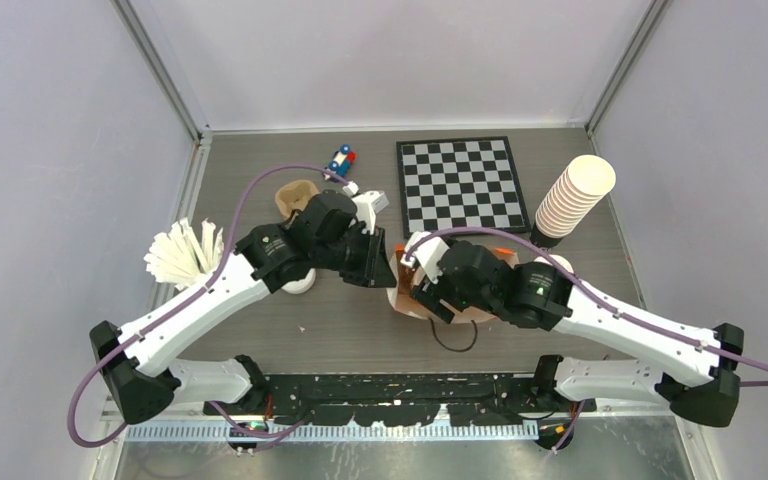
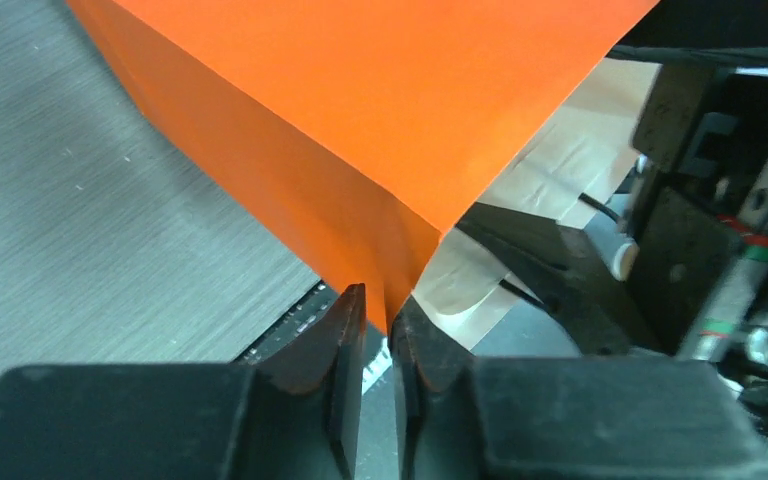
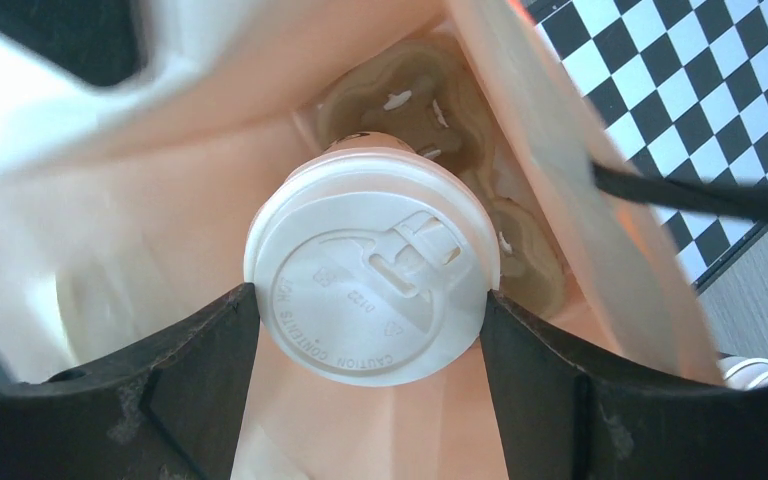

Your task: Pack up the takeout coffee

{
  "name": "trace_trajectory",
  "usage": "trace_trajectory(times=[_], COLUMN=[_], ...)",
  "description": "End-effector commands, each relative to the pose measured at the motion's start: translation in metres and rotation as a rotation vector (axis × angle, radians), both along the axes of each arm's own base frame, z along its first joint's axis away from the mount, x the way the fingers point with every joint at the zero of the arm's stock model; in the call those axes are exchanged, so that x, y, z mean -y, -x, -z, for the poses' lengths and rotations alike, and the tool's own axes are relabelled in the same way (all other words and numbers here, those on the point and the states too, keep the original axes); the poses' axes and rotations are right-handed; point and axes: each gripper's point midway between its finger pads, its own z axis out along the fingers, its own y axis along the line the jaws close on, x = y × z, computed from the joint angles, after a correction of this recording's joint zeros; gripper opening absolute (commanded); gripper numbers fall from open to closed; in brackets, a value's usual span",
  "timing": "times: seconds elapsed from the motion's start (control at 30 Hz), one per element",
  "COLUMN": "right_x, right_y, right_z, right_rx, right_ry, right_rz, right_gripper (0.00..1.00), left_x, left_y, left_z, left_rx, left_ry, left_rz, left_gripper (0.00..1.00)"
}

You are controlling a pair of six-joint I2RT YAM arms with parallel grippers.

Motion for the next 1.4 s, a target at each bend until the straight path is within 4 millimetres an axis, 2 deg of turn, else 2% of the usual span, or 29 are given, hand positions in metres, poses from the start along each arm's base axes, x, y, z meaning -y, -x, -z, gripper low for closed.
trace_trajectory(times=[0.0,0.1,0.2,0.3,0.43,0.5,0.63,0.77,0.93,1.1,1.23,1.3,1.37], right_x=[0.016,0.032,0.039,0.037,0.030,0.028,0.027,0.032,0.024,0.016,0.012,0.011,0.009], right_y=[0.006,0.014,0.013,0.009,0.007,0.003,-0.012,-0.027,-0.019,-0.013,-0.015,-0.016,-0.017], right_z=[-0.022,-0.023,-0.025,-0.028,-0.017,-0.015,-0.028,-0.036,-0.025,-0.013,-0.010,-0.008,-0.007], right_rx=[0.032,0.017,0.027,0.044,0.026,0.034,0.127,0.204,0.146,0.097,0.101,0.105,0.109], right_ry=[-0.036,0.012,0.021,0.007,0.037,0.054,0.079,0.134,0.106,0.072,0.082,0.093,0.096], right_rz=[-0.007,-0.019,0.000,0.023,0.017,0.012,0.020,0.042,0.014,0.008,-0.010,-0.016,-0.019], right_gripper=[0.59,0.59,0.59,0.58,0.57,0.57,0.58,0.57,0.57,0.57,0.57,0.56,0.56], left_x=[-0.005,-0.007,-0.005,-0.001,0.002,0.004,0.007,0.006,-0.002,-0.016,-0.024,-0.028,-0.030], left_y=[-0.016,-0.026,-0.034,-0.037,-0.035,-0.035,-0.047,-0.060,-0.057,-0.060,-0.044,-0.036,-0.030], left_z=[-0.016,-0.024,-0.031,-0.031,-0.019,-0.019,-0.036,-0.034,-0.019,-0.013,-0.011,-0.008,-0.003], left_rx=[0.180,0.305,0.413,0.455,0.455,0.479,0.579,0.578,0.557,0.503,0.413,0.361,0.325], left_ry=[-0.004,-0.025,-0.030,-0.028,-0.046,-0.037,-0.003,0.000,-0.017,-0.018,-0.017,-0.004,0.012], left_rz=[0.018,0.065,0.112,0.152,0.211,0.233,0.216,0.193,0.191,0.138,0.133,0.102,0.083], left_gripper=[0.11,0.01,0.00,0.00,0.02,0.02,0.00,0.00,0.01,0.21,0.43,0.49,0.52])
